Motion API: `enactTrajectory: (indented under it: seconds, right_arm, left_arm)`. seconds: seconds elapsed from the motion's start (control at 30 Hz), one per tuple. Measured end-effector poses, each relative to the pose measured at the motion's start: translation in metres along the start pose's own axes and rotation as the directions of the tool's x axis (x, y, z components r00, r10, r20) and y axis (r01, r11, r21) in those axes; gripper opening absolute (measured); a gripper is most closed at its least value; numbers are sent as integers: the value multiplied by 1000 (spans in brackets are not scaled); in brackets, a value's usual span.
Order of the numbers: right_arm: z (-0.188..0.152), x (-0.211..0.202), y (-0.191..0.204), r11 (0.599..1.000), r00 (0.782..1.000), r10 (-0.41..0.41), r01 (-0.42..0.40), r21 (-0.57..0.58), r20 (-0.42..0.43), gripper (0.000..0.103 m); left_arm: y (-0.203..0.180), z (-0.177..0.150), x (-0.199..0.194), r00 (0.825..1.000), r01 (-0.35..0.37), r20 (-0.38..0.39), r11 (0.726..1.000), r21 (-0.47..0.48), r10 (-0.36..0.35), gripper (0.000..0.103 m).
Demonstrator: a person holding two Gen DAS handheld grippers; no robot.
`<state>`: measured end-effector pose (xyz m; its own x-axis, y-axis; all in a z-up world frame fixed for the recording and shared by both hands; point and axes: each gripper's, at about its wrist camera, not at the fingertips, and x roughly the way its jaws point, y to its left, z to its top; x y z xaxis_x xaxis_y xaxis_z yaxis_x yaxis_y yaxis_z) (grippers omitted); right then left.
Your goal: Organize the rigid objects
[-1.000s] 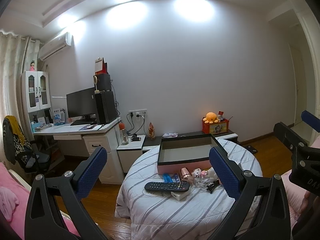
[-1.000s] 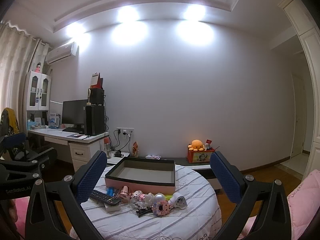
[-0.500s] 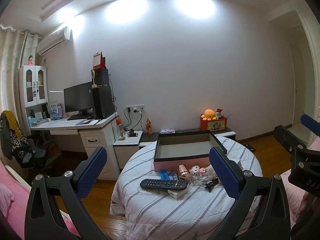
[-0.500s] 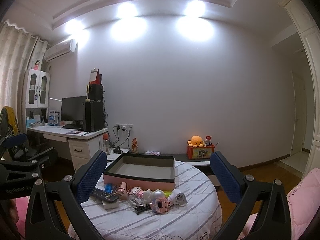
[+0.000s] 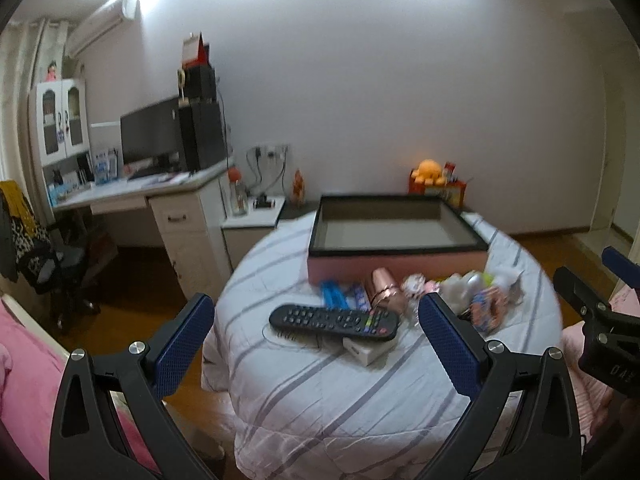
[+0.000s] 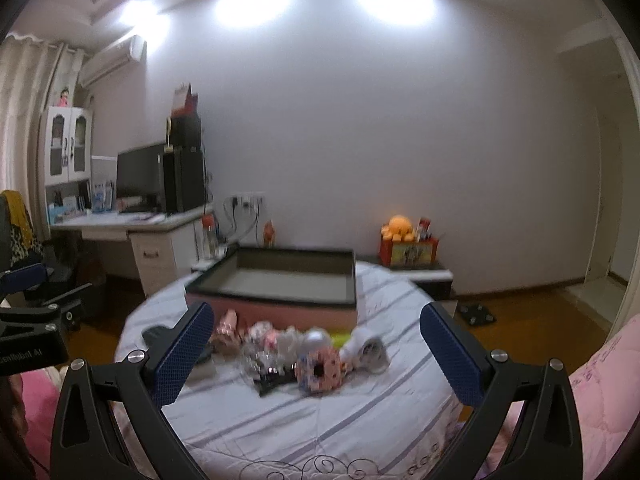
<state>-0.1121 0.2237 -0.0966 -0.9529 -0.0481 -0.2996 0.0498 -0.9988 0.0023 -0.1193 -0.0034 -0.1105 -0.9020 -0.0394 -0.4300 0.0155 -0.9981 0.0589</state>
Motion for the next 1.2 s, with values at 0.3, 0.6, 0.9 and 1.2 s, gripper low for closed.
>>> enactTrajectory:
  seconds: [0.3,0.6,0.9,1.2]
  right_arm:
    - [-24,58,-8,1000,991,12,-10,12,-132,103]
    - [-49,96,-29,999,969,-11,19,33,-245,103]
    - [-59,118,-39,999,955,9,3,40,-296,103]
    - [-56,126,-35,999,951,44,-35,36,-307,103]
  left_arm:
    - [-18,-14,61,992,3,-129,999,53,4,103]
    - [-41,-31,112,965,35,-261,997,73,-15,103]
    - [-46,-28,153,931,16,-364,1000,-15,-20,103]
    - [-40,-31,165,913,19,-405,998,-54,-40,103]
